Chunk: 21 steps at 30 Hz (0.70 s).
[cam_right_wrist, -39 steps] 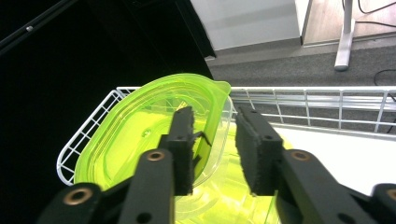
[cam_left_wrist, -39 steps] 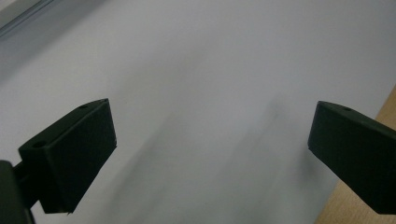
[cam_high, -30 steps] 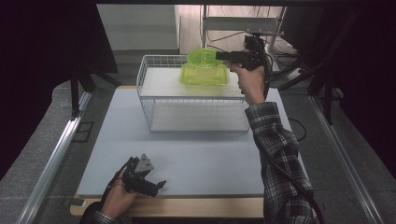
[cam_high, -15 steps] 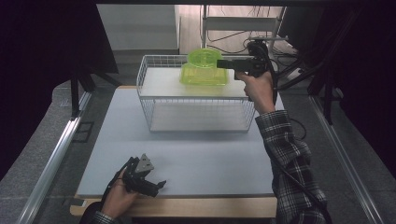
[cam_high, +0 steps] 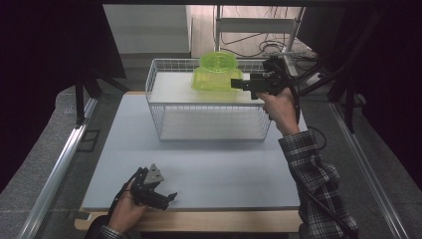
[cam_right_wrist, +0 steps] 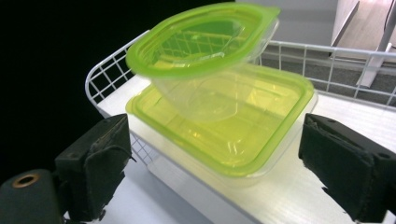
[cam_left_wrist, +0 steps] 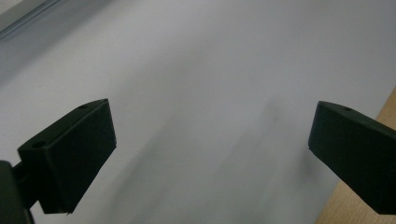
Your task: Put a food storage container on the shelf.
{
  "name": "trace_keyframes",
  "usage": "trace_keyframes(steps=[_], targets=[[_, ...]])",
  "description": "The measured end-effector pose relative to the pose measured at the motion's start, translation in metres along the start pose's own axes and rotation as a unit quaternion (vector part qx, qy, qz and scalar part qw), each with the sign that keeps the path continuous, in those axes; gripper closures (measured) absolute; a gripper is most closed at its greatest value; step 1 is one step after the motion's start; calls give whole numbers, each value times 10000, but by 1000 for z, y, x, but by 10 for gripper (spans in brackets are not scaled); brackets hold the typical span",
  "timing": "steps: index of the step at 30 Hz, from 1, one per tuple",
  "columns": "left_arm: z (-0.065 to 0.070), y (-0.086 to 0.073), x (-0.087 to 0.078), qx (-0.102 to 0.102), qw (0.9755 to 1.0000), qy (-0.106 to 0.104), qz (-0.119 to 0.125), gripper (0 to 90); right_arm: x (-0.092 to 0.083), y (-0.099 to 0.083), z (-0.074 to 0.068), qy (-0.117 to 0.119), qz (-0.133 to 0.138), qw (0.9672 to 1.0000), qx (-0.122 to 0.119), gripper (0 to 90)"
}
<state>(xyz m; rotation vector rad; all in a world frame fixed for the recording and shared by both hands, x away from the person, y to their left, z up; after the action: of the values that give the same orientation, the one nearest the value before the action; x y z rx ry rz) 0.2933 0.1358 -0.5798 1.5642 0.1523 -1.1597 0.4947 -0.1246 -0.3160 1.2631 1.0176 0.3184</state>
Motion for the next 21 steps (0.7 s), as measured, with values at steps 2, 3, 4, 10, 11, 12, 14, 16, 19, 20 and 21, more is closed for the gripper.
trace_keyframes(steps=[2, 3, 4, 10, 11, 12, 14, 16, 19, 20, 21], targets=[[0, 0, 0, 0, 10000, -1, 2, 7, 0, -4, -3, 15, 4, 10000, -72, 74], [0, 0, 0, 1, 10000, 0, 0, 7, -1, -7, -3, 3, -1, 9999, -115, 70], [0, 0, 0, 2, 10000, -3, 2, 7, -1, -9, -5, 1, -12, 9999, -122, 66], [1, 0, 1, -1, 10000, -2, 8, 7, -2, -24, -12, 0, -74, 9996, -275, 53], [1, 0, 1, 3, 10000, 1, 9, 7, -2, -25, -13, -6, -79, 9995, -309, 52], [1, 0, 1, 4, 10000, 0, 10, 7, -3, -27, -14, -19, -81, 9993, -358, 51], [1, 0, 1, 6, 10000, 1, 13, 7, -3, -31, -16, -12, -103, 9992, -389, 49], [1, 0, 1, 0, 10000, -1, 18, 7, -3, -34, -18, -15, -109, 9989, -451, 47], [1, 1, 0, -6, 10000, -7, 20, 7, -4, -40, -22, -22, -132, 9985, -538, 43], [1, 0, 0, -5, 10000, -7, 17, 7, -4, -42, -23, -22, -139, 9984, -550, 43], [1, 0, 0, -2, 10000, -3, 11, 7, -4, -43, -24, -8, -143, 9984, -551, 42]])
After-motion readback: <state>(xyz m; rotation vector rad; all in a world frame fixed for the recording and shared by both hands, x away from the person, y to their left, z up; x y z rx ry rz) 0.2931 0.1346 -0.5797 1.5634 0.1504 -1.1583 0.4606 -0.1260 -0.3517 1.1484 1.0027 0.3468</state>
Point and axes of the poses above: each handheld gripper's, and its own axes: x roughly forward along the jaws, y roughly out of its top, z roughly to its right, the point moved 7 cm from there along x, roughly forward along the jaws, and after that the axes turned 13 degrees about -x, right-handed, at the moved point
